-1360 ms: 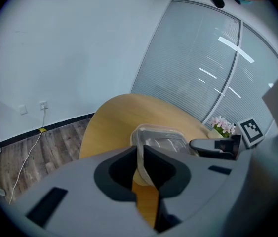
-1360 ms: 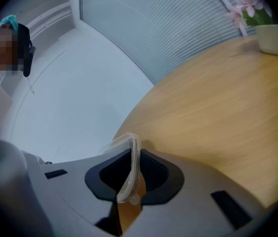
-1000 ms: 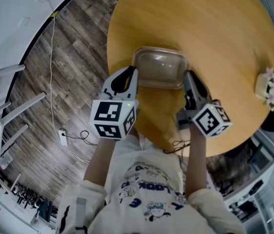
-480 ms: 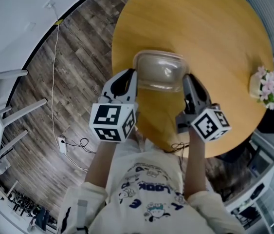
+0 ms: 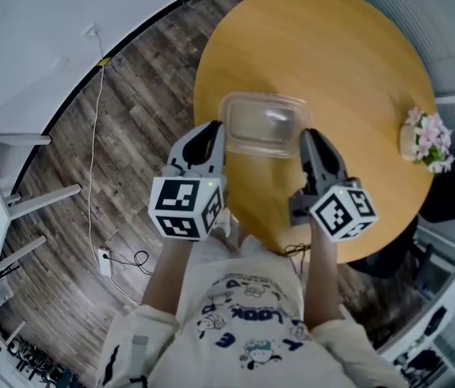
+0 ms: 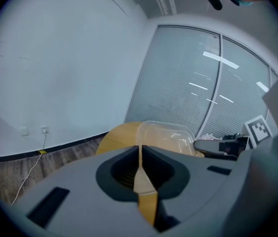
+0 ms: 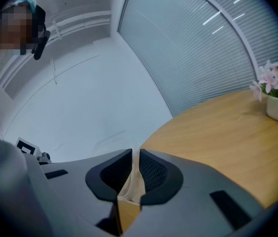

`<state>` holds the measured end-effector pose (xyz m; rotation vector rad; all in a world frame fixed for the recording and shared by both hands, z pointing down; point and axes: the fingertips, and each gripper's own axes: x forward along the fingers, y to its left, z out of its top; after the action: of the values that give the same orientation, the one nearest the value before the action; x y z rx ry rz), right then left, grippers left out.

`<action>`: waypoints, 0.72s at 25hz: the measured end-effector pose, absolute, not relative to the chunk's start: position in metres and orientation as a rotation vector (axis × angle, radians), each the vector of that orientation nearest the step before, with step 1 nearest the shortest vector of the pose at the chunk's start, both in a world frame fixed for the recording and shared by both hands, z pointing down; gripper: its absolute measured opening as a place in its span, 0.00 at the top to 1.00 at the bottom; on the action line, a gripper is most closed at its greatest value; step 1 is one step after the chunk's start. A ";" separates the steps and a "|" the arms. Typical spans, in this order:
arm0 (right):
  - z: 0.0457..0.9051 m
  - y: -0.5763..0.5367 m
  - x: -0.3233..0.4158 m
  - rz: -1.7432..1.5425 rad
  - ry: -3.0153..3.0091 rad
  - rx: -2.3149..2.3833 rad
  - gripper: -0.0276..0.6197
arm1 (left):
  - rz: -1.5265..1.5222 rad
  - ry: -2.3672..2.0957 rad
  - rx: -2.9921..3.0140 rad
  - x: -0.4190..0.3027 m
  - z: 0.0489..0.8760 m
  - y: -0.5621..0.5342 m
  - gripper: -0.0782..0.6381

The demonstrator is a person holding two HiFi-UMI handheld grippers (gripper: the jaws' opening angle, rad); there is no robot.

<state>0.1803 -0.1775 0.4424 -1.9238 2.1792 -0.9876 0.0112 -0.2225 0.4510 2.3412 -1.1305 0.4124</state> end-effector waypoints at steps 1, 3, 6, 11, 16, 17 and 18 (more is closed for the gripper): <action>0.436 -0.177 0.179 -0.965 2.186 -1.927 0.89 | 0.401 -1.133 2.350 0.010 0.445 -0.222 0.86; 0.422 -0.177 0.177 -0.915 2.202 -1.931 0.89 | 0.375 -1.140 2.367 0.008 0.434 -0.220 0.86; 0.401 -0.177 0.170 -0.840 2.231 -1.935 0.89 | 0.334 -1.152 2.390 0.002 0.416 -0.219 0.86; 0.378 -0.169 0.159 -0.784 2.214 -1.932 0.89 | 0.286 -1.170 2.431 -0.010 0.390 -0.215 0.86; 0.353 -0.162 0.153 -0.706 2.226 -1.933 0.89 | 0.240 -1.192 2.471 -0.015 0.365 -0.210 0.86; 0.348 -0.162 0.151 -0.685 2.236 -1.934 0.89 | 0.231 -1.196 2.477 -0.016 0.361 -0.209 0.86; 0.343 -0.161 0.150 -0.667 2.242 -1.934 0.89 | 0.221 -1.200 2.483 -0.017 0.357 -0.208 0.86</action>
<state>0.1501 -0.1610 0.3433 -1.9338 2.2421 -0.6668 -0.0169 -0.2082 0.3568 2.4830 -1.1996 0.2213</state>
